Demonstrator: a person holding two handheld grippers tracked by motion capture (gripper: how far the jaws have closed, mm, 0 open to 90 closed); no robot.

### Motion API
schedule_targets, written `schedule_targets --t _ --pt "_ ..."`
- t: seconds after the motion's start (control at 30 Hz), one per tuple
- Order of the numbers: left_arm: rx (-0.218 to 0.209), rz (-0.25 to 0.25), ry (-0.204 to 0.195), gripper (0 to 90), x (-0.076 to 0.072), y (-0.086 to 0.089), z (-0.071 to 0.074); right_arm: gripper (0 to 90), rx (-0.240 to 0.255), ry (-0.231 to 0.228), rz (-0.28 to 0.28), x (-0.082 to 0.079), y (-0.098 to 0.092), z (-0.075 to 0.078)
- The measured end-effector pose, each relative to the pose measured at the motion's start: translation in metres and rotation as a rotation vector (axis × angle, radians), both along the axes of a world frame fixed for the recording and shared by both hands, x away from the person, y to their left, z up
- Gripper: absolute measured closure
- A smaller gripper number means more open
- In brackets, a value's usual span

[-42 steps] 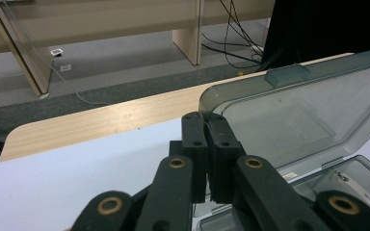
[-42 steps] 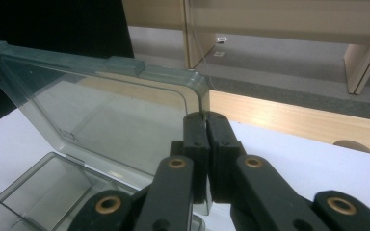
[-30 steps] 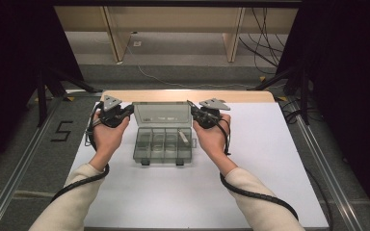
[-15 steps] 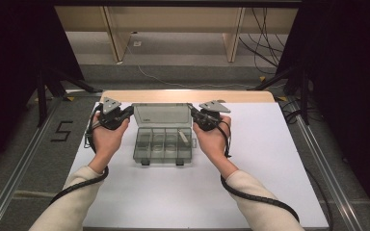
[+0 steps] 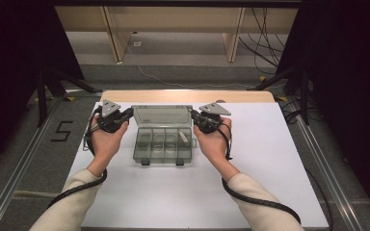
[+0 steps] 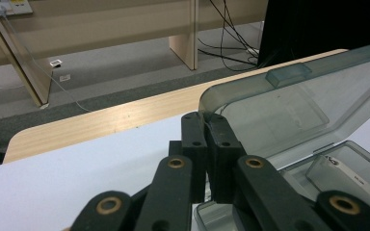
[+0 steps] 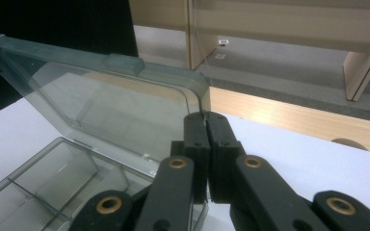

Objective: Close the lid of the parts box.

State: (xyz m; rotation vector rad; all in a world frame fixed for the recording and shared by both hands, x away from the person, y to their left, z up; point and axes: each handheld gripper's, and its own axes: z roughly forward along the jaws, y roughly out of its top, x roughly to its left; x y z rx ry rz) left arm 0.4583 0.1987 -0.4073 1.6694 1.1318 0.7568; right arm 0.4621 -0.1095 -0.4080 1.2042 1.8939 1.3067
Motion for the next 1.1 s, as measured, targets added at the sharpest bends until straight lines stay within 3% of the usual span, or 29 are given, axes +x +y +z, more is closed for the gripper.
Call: schedule_targets --t 0.07,0.13,0.23,1.0,1.1 --pt "0.003 -0.001 -0.002 86.7 -0.001 0.000 0.000 88.9 -0.012 -0.017 -0.001 -0.001 0.000 -0.001" --pt "0.006 -0.004 -0.004 86.7 -0.002 0.000 0.000 88.9 -0.003 0.002 0.002 -0.003 0.000 0.000" --pt "0.001 -0.001 -0.004 86.6 -0.004 0.000 -0.001 88.9 -0.009 -0.017 0.003 -0.004 -0.001 -0.002" --pt "0.027 -0.017 -0.016 86.3 -0.015 0.000 -0.005 88.8 -0.024 -0.017 0.019 -0.015 -0.003 -0.004" --pt "0.030 -0.019 -0.015 86.3 -0.017 0.001 -0.006 88.7 -0.007 -0.013 0.023 -0.016 -0.002 -0.006"
